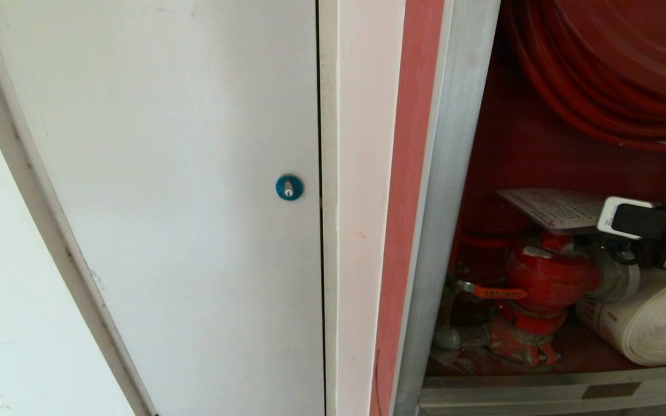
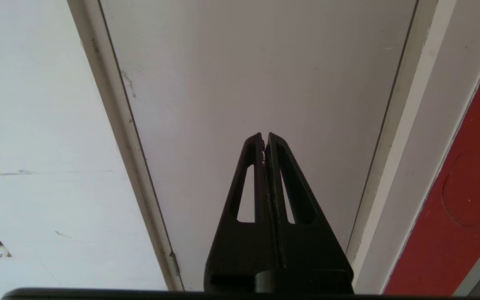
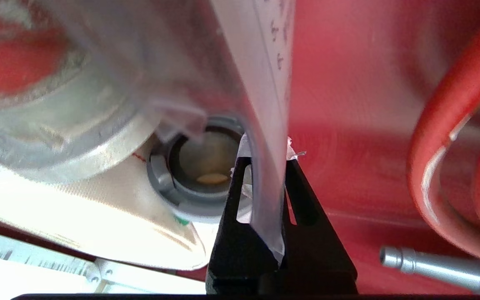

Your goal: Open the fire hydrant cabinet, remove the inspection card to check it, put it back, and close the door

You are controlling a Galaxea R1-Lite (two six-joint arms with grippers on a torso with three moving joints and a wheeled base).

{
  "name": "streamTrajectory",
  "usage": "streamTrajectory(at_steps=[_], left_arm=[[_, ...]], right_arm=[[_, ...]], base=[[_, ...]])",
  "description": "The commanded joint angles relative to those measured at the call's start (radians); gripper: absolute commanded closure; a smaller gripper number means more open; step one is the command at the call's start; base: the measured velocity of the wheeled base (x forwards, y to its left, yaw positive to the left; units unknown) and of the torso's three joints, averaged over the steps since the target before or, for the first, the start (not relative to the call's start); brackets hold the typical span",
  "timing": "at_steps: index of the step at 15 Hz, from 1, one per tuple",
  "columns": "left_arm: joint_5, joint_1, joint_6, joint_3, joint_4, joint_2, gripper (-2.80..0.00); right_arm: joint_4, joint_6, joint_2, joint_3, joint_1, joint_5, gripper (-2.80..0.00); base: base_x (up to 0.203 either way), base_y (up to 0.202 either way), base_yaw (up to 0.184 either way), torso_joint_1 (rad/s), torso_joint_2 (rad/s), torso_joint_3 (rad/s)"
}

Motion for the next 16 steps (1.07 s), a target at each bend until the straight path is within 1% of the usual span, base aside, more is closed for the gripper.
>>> streamTrajectory(at_steps=[1, 5, 7, 9, 11, 13, 15, 16], left_arm=[[0.0, 0.0, 0.0, 0.023, -0.001, 0.001, 0.0], [0.0, 0.0, 0.0, 0.023, -0.001, 0.0, 0.0], [0.0, 0.0, 0.0, 0.023, -0.001, 0.001, 0.0], [0.0, 0.0, 0.0, 0.023, -0.001, 0.001, 0.0], [0.0, 0.0, 0.0, 0.023, -0.001, 0.001, 0.0], [0.0, 0.0, 0.0, 0.023, -0.001, 0.001, 0.0], [0.0, 0.0, 0.0, 0.023, -0.001, 0.001, 0.0], [0.0, 0.0, 0.0, 0.023, -0.001, 0.001, 0.0]], right_arm=[[0.002, -0.007, -0.068, 0.032, 0.0, 0.0, 0.0], [0.035, -0.002, -0.208, 0.115, 0.0, 0.032, 0.0], [0.105, 0.03, -0.279, 0.121, 0.0, 0.052, 0.0], [0.212, 0.082, -0.353, 0.114, 0.0, 0.081, 0.0], [0.358, 0.159, -0.427, 0.089, 0.0, 0.125, 0.0], [0.568, 0.256, -0.485, 0.018, 0.001, 0.199, 0.0], [0.829, 0.382, -0.52, -0.095, 0.001, 0.309, 0.0], [0.951, 0.478, -0.529, -0.15, 0.001, 0.396, 0.0]], base=[[0.0, 0.0, 0.0, 0.0, 0.0, 0.0], [0.0, 0.0, 0.0, 0.0, 0.0, 0.0], [0.0, 0.0, 0.0, 0.0, 0.0, 0.0], [0.0, 0.0, 0.0, 0.0, 0.0, 0.0], [0.0, 0.0, 0.0, 0.0, 0.0, 0.0], [0.0, 0.0, 0.0, 0.0, 0.0, 0.0], [0.0, 0.0, 0.0, 0.0, 0.0, 0.0], [0.0, 0.0, 0.0, 0.0, 0.0, 0.0]])
